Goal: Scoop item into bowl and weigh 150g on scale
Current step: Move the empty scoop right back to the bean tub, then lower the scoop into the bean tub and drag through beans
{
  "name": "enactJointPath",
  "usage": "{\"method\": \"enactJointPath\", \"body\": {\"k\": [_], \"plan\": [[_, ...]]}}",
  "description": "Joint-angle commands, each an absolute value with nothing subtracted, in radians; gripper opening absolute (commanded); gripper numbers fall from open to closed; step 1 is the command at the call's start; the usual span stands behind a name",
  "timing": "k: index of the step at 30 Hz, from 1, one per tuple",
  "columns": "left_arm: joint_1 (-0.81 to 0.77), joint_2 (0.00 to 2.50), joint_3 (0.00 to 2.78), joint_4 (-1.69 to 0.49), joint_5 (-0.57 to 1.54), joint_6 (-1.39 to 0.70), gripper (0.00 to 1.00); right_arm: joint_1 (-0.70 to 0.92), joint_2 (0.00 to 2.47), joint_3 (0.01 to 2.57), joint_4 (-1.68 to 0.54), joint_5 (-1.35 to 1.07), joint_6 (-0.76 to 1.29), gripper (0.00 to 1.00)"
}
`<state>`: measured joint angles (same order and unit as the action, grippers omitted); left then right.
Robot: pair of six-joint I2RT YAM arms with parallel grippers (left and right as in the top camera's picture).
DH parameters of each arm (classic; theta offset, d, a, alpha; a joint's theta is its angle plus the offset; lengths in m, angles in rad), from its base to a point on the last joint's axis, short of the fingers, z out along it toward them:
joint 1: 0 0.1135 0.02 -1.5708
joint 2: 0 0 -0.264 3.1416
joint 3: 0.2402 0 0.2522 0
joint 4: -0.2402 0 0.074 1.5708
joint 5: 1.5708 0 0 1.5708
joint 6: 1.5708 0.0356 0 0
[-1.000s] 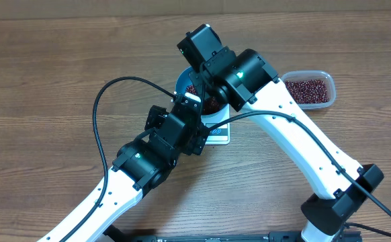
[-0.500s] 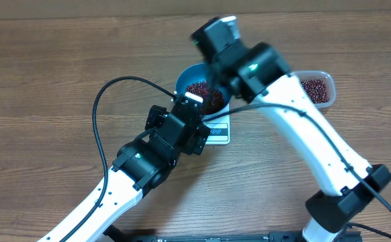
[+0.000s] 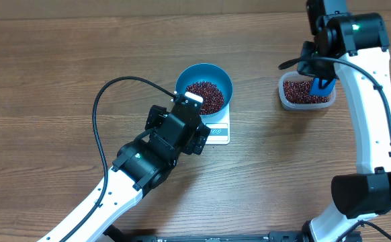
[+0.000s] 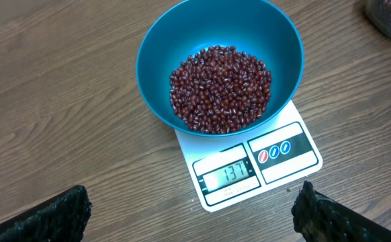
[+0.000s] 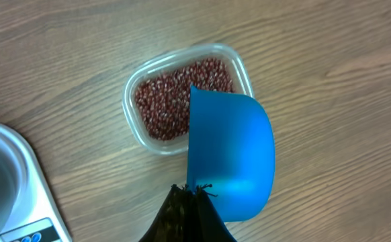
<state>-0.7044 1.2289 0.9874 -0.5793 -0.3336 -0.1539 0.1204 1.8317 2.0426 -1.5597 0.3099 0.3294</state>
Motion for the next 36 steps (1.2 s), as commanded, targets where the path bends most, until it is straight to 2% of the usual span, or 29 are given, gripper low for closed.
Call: {"method": "enactJointPath", "body": {"k": [1, 22, 36], "plan": [[-0.701, 1.229, 1.011, -0.576, -0.34, -0.154, 1.0, 0.117, 1.792, 2.003, -1.55, 0.264, 0.322, 0.04], [-0.701, 1.229, 1.011, -0.576, -0.34, -0.154, 1.0, 0.117, 1.795, 1.536, -1.214, 0.268, 0.307, 0.04], [-0.701, 1.229, 1.011, -0.576, -0.34, -0.154, 1.0, 0.116, 1.795, 1.527, -1.025, 0.366, 0.233, 0.04]]}}
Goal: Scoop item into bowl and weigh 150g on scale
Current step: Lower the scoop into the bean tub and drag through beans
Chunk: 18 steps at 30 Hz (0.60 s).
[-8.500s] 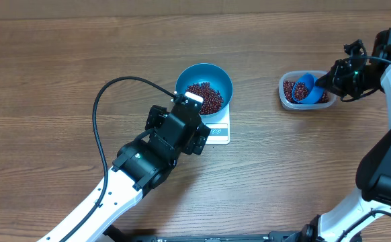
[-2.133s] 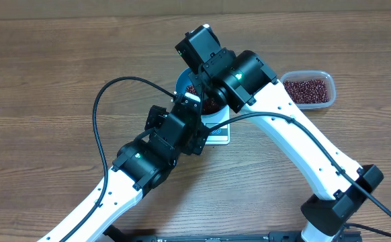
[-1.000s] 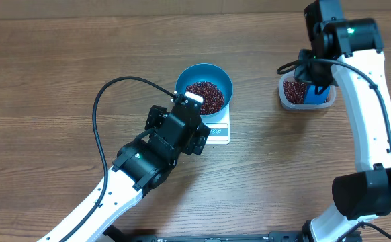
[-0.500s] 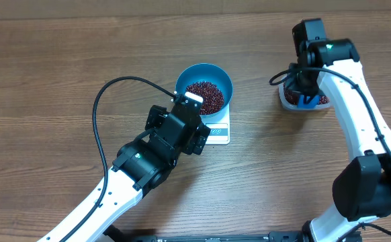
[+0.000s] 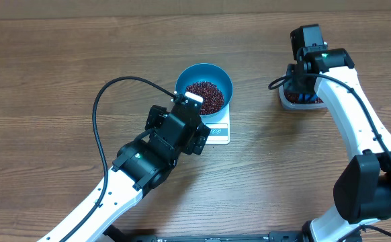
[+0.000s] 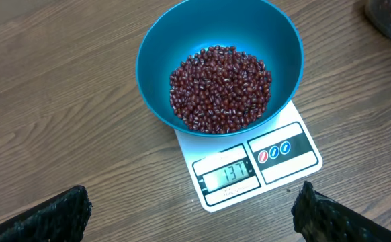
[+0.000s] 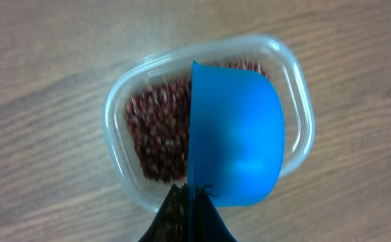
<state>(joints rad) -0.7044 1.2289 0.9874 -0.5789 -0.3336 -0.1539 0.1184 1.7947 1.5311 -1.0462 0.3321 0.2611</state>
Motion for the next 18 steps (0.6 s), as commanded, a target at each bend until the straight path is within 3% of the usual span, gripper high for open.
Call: {"method": "enactJointPath", "body": {"k": [1, 18], "plan": [[-0.701, 1.229, 1.011, -0.576, -0.34, -0.154, 0.99, 0.116, 1.795, 1.527, -1.022, 0.366, 0.233, 0.04], [-0.701, 1.229, 1.011, -0.576, -0.34, -0.154, 1.0, 0.115, 1.797, 1.469, -0.997, 0.366, 0.234, 0.04]]}}
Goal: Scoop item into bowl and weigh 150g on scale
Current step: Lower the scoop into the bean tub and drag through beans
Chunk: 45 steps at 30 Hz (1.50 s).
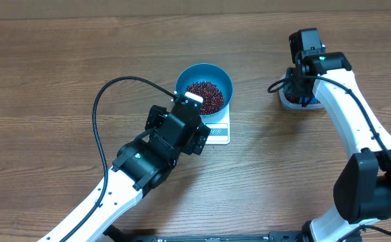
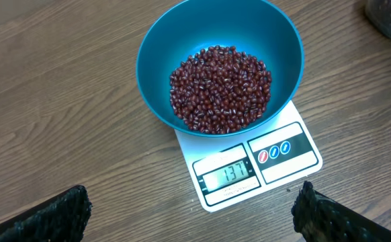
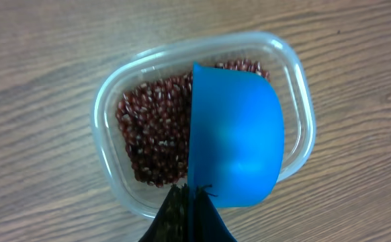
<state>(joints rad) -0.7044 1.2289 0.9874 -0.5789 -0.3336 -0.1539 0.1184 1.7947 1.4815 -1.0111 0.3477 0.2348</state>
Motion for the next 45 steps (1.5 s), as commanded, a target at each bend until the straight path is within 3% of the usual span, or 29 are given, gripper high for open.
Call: {"method": "enactJointPath", "body": {"k": [1, 35, 45], "plan": [[-0.701, 1.229, 1.011, -0.576, -0.34, -0.154, 1.0, 0.115, 1.797, 1.466, -0.992, 0.366, 0.234, 0.04], [-0.701, 1.229, 1.011, -0.576, -0.34, -0.154, 1.0, 0.11, 1.8, 1.394, -0.862, 0.176, 0.236, 0.04], [-0.701, 1.229, 1.011, -0.576, -0.34, -0.154, 1.0, -0.087, 1.8, 1.394, -0.858, -0.131, 0.237, 0.04]]}}
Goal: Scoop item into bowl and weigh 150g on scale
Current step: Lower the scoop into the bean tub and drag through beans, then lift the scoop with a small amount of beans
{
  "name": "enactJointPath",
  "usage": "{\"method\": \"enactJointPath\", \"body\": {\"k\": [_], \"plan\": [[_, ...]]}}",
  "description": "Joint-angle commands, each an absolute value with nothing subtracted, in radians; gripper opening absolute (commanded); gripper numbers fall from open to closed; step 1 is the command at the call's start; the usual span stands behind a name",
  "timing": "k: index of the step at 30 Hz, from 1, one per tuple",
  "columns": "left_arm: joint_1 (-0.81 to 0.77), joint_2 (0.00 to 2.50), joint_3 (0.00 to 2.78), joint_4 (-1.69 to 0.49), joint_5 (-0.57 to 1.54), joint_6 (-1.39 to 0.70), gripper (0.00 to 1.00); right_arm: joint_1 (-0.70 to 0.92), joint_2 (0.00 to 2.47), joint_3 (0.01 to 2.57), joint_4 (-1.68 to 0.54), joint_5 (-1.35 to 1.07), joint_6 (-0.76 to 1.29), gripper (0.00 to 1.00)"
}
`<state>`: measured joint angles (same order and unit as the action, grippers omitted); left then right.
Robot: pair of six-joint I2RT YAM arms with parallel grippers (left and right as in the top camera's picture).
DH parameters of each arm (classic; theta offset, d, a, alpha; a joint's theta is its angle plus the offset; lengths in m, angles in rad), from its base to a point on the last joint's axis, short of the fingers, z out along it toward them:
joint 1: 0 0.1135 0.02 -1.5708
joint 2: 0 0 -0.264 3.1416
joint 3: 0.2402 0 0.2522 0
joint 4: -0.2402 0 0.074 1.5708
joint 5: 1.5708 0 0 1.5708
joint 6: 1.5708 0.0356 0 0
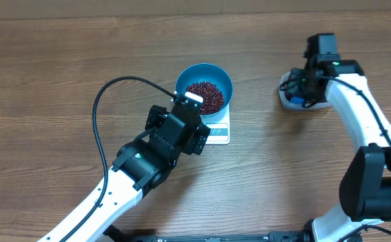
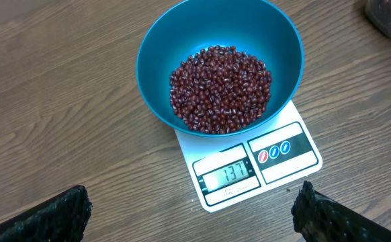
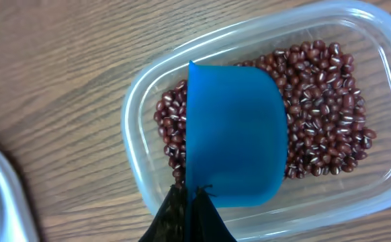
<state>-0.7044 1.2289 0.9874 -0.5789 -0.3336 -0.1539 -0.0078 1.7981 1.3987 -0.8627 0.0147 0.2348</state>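
Observation:
A blue bowl of red beans stands on the white scale, whose display reads 137. My left gripper is open just in front of the scale, with nothing between its fingers. At the right a clear container holds more red beans. My right gripper is shut on the blue scoop, which sits low inside that container over the beans. From overhead the bowl and the container lie apart, the right arm over the container.
A black cable loops over the table left of the bowl. The scale's edge shows at the left of the right wrist view, next to the container.
My right gripper has come closer to the container with the scoop, and the scoop now lies among the beans. The left gripper, the bowl and the 137 reading are unchanged.
First my right gripper held the blue scoop high above the bean container. Then it was lower and centred over it, and stayed so a moment later. Now the scoop is down in the beans. The scale read 137 throughout and the left arm stayed still.

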Motion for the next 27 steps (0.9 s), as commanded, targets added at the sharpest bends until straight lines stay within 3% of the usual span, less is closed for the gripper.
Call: {"method": "enactJointPath", "body": {"k": [1, 8, 27], "plan": [[-0.701, 1.229, 1.011, -0.576, -0.34, -0.154, 1.0, -0.103, 1.8, 1.394, -0.858, -0.168, 0.231, 0.04], [-0.701, 1.229, 1.011, -0.576, -0.34, -0.154, 1.0, -0.186, 1.8, 1.394, -0.869, -0.399, 0.158, 0.04], [-0.701, 1.229, 1.011, -0.576, -0.34, -0.154, 1.0, -0.326, 1.795, 1.453, -0.972, -0.441, 0.084, 0.04]]}}
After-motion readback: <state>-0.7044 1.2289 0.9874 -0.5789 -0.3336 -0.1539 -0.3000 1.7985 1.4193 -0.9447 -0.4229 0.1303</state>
